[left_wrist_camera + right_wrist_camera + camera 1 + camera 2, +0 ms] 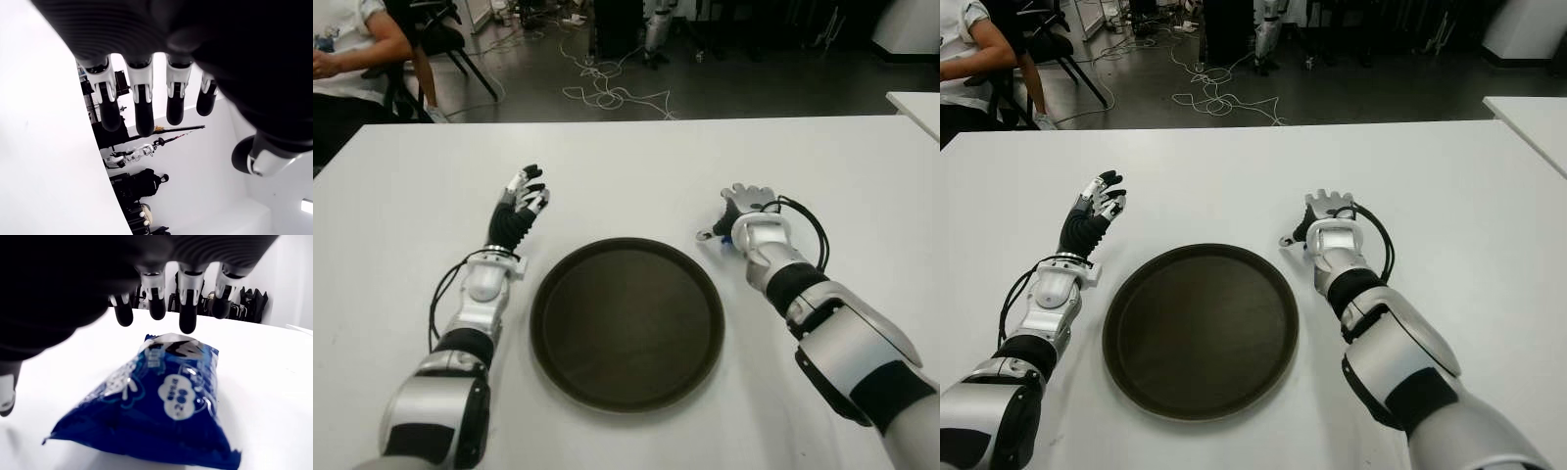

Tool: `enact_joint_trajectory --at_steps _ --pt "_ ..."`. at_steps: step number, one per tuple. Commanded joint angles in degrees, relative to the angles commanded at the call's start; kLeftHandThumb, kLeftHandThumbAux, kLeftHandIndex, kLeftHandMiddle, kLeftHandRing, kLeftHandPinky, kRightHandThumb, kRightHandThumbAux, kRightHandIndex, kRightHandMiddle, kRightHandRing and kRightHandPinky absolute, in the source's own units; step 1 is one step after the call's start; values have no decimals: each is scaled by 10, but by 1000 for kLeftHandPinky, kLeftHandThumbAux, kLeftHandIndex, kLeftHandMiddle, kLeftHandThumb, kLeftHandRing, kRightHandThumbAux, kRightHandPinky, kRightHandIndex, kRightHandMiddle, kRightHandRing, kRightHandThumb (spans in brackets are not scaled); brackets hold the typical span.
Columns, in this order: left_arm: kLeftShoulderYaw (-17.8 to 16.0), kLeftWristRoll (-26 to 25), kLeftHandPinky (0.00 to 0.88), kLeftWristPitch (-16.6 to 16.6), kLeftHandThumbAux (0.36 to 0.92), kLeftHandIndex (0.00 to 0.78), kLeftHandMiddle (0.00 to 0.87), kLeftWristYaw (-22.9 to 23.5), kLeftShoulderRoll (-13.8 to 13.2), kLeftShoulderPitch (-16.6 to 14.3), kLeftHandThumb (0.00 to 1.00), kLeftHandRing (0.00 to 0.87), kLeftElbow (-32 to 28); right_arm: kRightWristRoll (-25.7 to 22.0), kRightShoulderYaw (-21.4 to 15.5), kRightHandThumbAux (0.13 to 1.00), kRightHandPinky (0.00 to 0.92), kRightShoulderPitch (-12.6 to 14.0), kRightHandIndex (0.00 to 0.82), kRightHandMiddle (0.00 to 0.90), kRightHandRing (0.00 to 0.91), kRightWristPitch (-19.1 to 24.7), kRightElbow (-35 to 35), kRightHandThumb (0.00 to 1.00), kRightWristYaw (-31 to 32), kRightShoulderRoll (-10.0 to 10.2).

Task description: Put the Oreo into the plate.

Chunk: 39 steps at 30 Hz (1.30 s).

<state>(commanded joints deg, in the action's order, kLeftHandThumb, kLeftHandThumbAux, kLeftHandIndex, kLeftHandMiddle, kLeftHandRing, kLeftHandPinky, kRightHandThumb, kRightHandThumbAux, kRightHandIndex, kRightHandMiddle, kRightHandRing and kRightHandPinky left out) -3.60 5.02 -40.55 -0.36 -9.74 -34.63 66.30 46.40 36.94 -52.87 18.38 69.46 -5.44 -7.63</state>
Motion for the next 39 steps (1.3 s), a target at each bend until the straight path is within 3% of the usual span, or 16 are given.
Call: enact_joint_trajectory --at_steps 6,10,16,22,27,31,39 --pt "0 -1 175 2 456 87 142 4 -1 1 504 141 -1 0 5 431 60 -2 55 43 111 -11 3 0 16 -3" --pt "0 -3 173 3 455 89 143 7 -1 1 500 142 -2 1 13 461 59 -5 106 79 146 -39 7 0 56 -11" --pt "0 -3 179 4 464 88 144 6 0 2 501 148 -5 -2 14 553 243 -8 155 126 173 -73 10 77 99 -20" --pt "0 -1 174 2 460 94 146 3 0 2 510 145 -5 -6 8 593 255 -10 190 139 170 -85 15 157 100 -22" --pt "0 -2 169 3 463 87 140 4 -1 2 517 143 -5 -12 -2 598 58 -12 241 171 144 -80 15 230 95 -22" --pt "0 -3 167 3 466 85 141 7 -1 2 535 144 -7 -17 -8 606 15 -13 293 217 160 -74 15 244 93 -20" --pt "0 -4 173 4 469 90 135 9 -2 4 545 143 -12 -23 -15 639 3 -13 341 368 331 -72 14 291 88 -21"
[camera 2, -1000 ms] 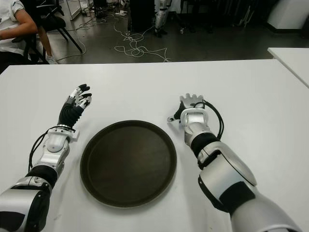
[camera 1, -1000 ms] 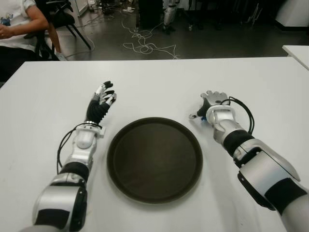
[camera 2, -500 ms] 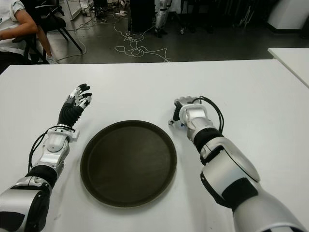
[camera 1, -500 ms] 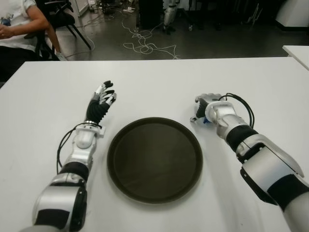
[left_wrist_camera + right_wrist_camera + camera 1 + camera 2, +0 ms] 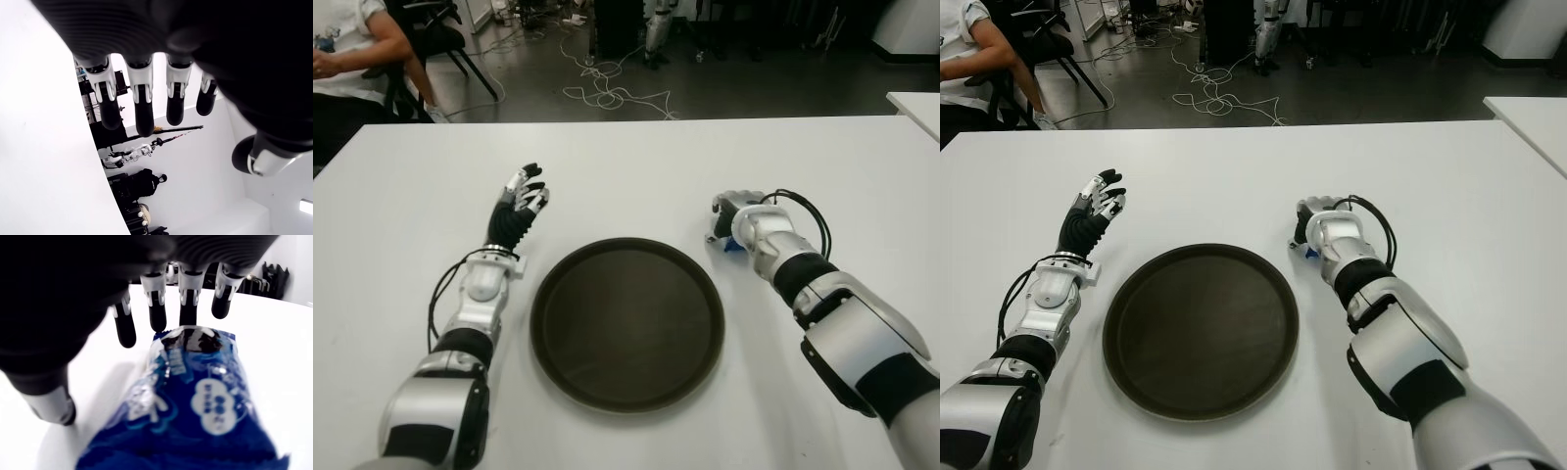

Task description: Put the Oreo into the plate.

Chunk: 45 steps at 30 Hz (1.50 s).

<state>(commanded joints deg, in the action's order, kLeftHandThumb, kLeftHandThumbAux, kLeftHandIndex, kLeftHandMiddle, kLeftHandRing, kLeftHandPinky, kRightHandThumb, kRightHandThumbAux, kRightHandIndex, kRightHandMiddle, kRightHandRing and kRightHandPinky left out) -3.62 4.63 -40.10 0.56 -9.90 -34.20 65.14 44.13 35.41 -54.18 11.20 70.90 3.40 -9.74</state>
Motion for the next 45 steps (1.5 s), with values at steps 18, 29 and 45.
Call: enact_joint_trajectory --at_steps 18,29,45 --pt "3 5 163 2 473 90 140 -6 0 3 491 139 -3 -7 -5 647 0 -2 379 596 461 2 0 292 -1 -3" --pt "4 7 190 -1 467 93 148 -10 -1 4 501 151 -4 -10 -7 624 0 -1 273 594 509 3 1 298 -11 -3" --pt "4 5 174 -2 475 94 139 -6 -1 5 495 141 -4 -7 -6 566 41 8 246 572 565 -1 2 274 -69 -4"
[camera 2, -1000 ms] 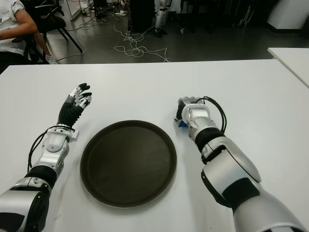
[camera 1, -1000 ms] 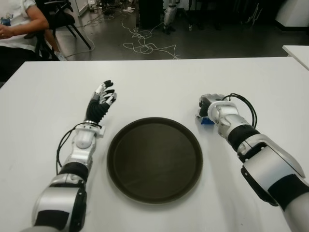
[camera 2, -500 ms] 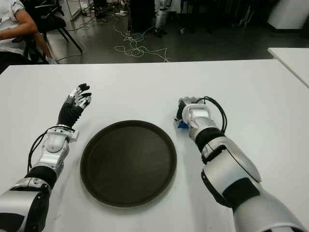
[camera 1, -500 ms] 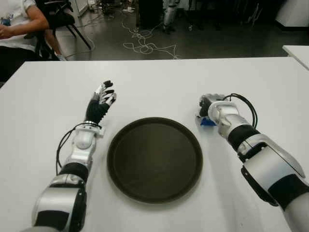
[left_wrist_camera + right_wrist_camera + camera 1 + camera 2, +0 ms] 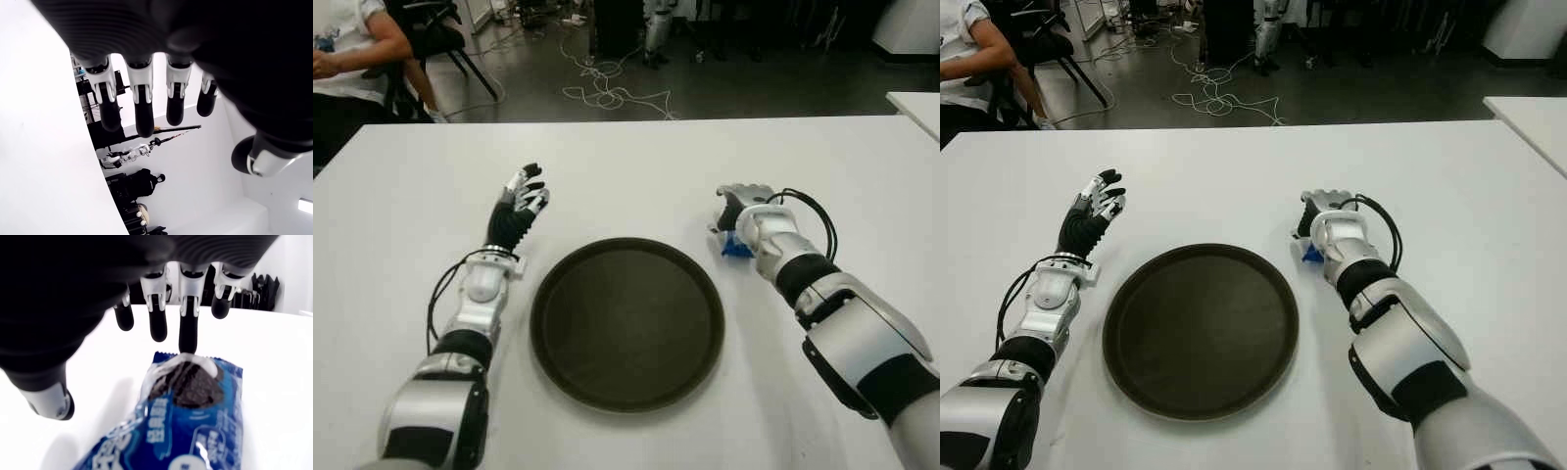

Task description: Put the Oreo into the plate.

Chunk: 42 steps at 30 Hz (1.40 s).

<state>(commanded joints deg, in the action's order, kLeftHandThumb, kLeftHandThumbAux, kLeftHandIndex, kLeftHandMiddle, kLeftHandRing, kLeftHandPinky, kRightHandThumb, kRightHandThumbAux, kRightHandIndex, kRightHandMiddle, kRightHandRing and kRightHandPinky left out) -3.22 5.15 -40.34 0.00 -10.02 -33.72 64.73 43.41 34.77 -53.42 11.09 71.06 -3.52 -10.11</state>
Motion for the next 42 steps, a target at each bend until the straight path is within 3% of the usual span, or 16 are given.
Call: enact_joint_trajectory --at_steps 11,15,16,17,18,21,23,34,42 --pt "-1 -2 190 -3 462 109 151 1 0 -2 484 155 3 -3 -2 558 27 4 260 590 585 -9 -2 253 -4 -4" --pt "-1 -1 192 -2 463 115 152 0 0 -2 491 156 3 -7 -7 516 6 5 190 527 536 -7 -6 203 -5 -3" --pt "-1 -1 191 -2 463 115 152 0 0 -2 489 155 3 -7 -8 504 4 5 160 487 506 -6 -6 194 -6 -3" --pt "0 1 185 -3 462 113 155 -2 0 -2 482 155 4 -7 -9 467 3 5 102 315 337 -4 -7 164 -6 -3" --pt "1 2 182 -3 463 112 156 -3 -1 -2 475 154 4 -8 -9 440 1 4 65 205 228 -2 -7 144 -6 -3" --pt "2 5 175 -4 463 109 157 -5 -1 -3 463 154 5 -8 -10 400 0 4 21 70 85 1 -7 109 -4 -2" --pt "2 6 171 -3 462 111 155 -7 -2 -3 465 152 6 -10 -12 378 0 3 10 35 43 3 -8 85 0 -2" --pt "1 3 168 1 465 98 147 -2 0 -2 480 141 5 -21 -21 324 0 0 0 0 0 14 -20 33 33 -6" --pt "1 3 168 -1 469 109 146 -1 0 -1 496 142 4 -6 -10 291 0 5 0 0 0 41 -82 2 64 -26"
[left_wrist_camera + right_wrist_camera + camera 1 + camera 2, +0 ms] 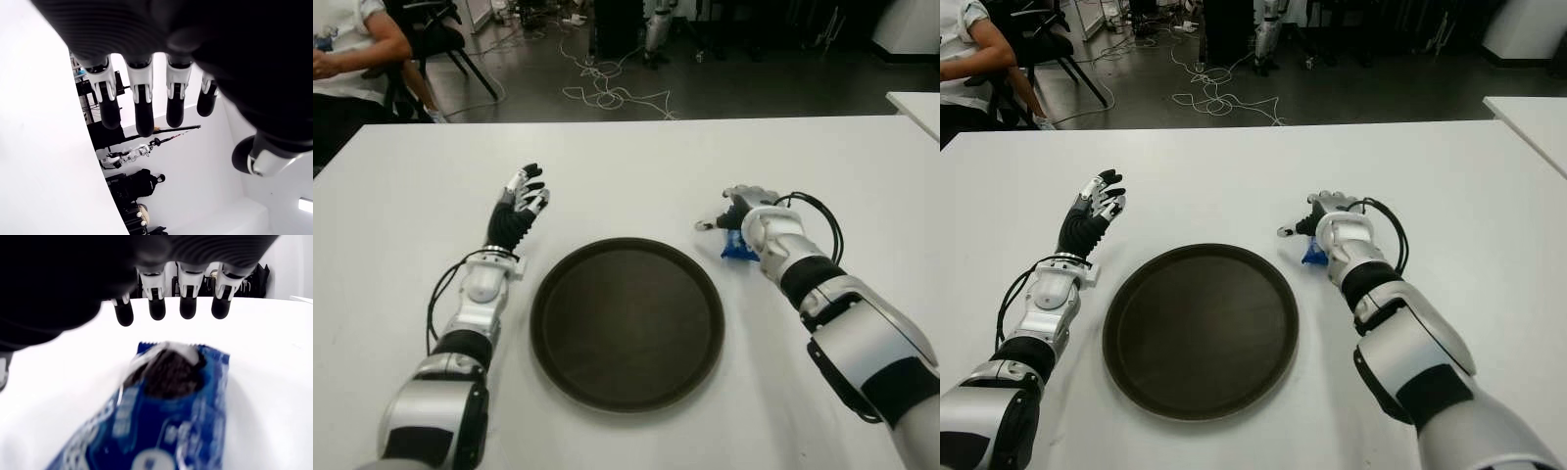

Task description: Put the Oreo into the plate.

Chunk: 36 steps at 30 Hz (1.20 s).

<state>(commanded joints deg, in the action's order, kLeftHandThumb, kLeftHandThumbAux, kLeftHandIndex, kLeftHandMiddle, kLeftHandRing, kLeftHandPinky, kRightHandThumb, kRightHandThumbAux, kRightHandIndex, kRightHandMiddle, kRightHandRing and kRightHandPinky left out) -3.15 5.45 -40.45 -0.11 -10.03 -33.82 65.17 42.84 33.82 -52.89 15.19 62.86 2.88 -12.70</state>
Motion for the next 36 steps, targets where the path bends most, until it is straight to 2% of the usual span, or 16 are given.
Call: enact_joint_trajectory --at_steps 5,13,25,36 --pt "2 4 168 0 464 116 158 -5 -1 -1 471 152 1 11 8 303 0 13 0 0 0 28 -63 0 28 -17" --pt "0 1 183 1 472 114 157 0 -1 -2 491 158 3 37 15 327 0 62 5 0 0 67 -176 0 32 -46" --pt "-1 -1 180 1 465 109 154 5 -1 -2 481 154 1 103 13 371 4 165 6 0 0 175 -390 0 80 -84" --pt "-1 1 187 0 469 125 154 2 -3 -2 473 156 3 135 14 389 14 191 0 0 1 198 -432 0 105 -98"
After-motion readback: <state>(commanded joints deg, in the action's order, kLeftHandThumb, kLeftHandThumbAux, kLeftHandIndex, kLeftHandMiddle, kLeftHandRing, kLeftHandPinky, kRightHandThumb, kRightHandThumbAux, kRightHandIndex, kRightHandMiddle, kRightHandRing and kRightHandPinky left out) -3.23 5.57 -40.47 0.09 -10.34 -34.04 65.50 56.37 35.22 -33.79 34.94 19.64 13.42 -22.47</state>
